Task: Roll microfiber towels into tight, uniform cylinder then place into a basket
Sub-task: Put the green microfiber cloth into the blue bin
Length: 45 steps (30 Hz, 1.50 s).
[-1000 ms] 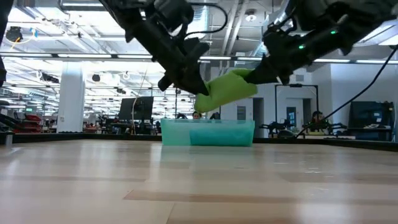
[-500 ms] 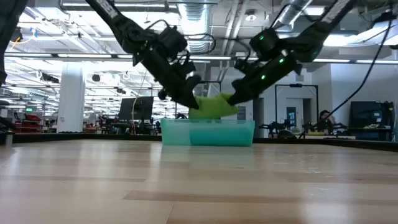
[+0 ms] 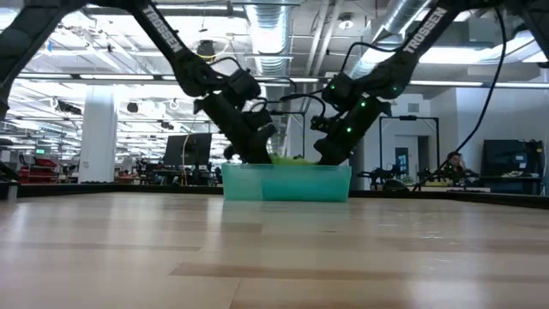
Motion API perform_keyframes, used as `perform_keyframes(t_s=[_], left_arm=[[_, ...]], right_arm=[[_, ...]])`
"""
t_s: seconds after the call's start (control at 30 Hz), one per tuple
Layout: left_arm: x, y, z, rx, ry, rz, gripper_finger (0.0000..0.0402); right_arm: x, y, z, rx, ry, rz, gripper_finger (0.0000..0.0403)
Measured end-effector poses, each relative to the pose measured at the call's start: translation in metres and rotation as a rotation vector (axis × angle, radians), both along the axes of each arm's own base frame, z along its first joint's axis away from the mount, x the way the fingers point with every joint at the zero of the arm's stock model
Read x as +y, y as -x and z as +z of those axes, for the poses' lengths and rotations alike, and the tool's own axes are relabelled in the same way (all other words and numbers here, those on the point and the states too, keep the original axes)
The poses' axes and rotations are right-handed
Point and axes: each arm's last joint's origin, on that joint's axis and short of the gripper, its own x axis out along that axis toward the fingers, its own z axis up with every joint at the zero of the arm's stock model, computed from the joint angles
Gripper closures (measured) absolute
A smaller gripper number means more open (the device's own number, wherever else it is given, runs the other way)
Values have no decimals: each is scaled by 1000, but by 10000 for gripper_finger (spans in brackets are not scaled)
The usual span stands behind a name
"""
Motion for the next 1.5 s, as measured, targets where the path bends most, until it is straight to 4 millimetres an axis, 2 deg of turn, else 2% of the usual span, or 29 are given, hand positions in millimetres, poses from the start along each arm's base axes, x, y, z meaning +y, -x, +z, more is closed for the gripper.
perform_keyframes(t_s=[0.27, 0.6, 0.8, 1.03, 1.23, 1.5], left_arm=[[16, -21, -4, 176, 69, -4, 388], [19, -25, 0, 177, 88, 14, 377], [17, -26, -1, 182, 94, 20, 353], [16, -26, -1, 193, 80, 11, 301], [16, -27, 0, 178, 87, 18, 256], [20, -33, 18, 163, 74, 12, 248]], right_arm=[[-8, 0, 8, 74, -93, -35, 383], [-6, 3, 7, 98, -165, -96, 379], [-4, 2, 7, 95, -183, -129, 359], [-3, 3, 6, 106, -183, -136, 366], [-5, 1, 15, 133, -204, -139, 367], [-4, 1, 17, 148, -210, -128, 317]])
